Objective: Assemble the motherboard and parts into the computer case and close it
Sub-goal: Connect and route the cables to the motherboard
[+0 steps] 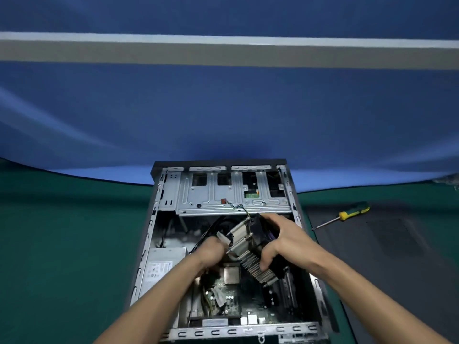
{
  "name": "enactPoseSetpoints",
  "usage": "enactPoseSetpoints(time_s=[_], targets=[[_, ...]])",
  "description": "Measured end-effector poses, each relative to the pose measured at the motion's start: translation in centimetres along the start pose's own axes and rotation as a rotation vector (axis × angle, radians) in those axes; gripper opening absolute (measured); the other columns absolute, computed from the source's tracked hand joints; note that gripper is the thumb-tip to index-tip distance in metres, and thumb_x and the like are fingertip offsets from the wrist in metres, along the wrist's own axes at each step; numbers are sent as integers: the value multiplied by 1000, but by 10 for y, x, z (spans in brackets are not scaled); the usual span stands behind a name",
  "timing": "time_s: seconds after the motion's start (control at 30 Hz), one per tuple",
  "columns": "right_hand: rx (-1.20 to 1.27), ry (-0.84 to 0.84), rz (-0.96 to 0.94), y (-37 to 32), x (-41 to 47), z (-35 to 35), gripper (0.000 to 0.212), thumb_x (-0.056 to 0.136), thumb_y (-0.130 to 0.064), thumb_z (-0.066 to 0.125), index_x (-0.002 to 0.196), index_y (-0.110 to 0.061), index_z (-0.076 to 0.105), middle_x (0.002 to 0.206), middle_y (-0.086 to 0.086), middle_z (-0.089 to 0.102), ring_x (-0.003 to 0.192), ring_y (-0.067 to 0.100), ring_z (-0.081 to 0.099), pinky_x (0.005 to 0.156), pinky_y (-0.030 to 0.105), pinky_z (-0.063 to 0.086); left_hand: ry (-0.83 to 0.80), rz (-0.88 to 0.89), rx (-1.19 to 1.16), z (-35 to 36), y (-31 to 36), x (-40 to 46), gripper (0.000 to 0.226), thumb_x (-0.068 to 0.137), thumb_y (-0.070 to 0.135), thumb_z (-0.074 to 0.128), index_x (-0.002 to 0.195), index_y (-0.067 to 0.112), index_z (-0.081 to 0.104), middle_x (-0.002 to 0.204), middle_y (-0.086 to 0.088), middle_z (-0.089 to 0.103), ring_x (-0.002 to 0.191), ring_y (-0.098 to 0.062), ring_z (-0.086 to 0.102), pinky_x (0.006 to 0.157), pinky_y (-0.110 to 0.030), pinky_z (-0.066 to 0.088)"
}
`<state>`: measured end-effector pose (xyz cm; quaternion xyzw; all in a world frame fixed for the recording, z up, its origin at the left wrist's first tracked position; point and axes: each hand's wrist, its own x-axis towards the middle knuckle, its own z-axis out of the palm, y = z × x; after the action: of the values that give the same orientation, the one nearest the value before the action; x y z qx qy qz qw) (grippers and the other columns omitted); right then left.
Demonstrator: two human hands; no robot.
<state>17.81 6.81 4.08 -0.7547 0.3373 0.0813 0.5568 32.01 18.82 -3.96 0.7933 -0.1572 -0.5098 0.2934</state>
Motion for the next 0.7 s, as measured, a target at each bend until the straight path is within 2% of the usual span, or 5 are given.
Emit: enactPoseSetpoints(time_s=[0.07, 0.23, 0.43, 0.57, 0.7], targets=[[-15, -27, 42, 8, 0, 12, 108, 30, -21, 78, 133, -28, 46, 126, -6, 50, 114, 16, 49, 87, 26, 45, -54, 13, -256, -3, 6, 2, 32, 95, 2, 41, 72, 7, 61, 66, -4, 59, 52, -13, 56, 37, -17, 42], [-65, -104, 106, 27, 3, 32, 108, 33, -17, 77, 135, -26, 45, 120, -9, 50, 108, 12, 51, 78, 18, 45, -267, 73, -568, -23, 24, 7, 40, 102, 10, 27, 116, -5, 62, 118, -7, 63, 97, -18, 66, 70, -31, 58], [-289, 48, 106, 35, 25, 55, 112, 44, -30, 87, 143, -21, 36, 116, -3, 42, 112, 21, 46, 94, 32, 45, -257, 145, -453, -31, 37, 6, 35, 98, 2, 30, 97, 0, 65, 104, -22, 63, 90, -28, 62, 86, -37, 50], [-550, 172, 17, 37, 36, 81, 109, 60, -46, 81, 148, -20, 21, 133, 3, 35, 124, 25, 32, 101, 37, 39, -189, 199, -387, -34, 34, 5, 34, 95, -1, 34, 94, 4, 68, 106, -17, 61, 81, -20, 58, 74, -28, 41], [-836, 210, -117, 42, 42, 102, 95, 71, -39, 73, 146, -17, 19, 137, 6, 32, 125, 28, 30, 104, 38, 34, -184, 208, -268, -39, 24, 1, 22, 94, 15, 48, 92, 12, 70, 111, -3, 70, 104, -15, 63, 91, -33, 43]])
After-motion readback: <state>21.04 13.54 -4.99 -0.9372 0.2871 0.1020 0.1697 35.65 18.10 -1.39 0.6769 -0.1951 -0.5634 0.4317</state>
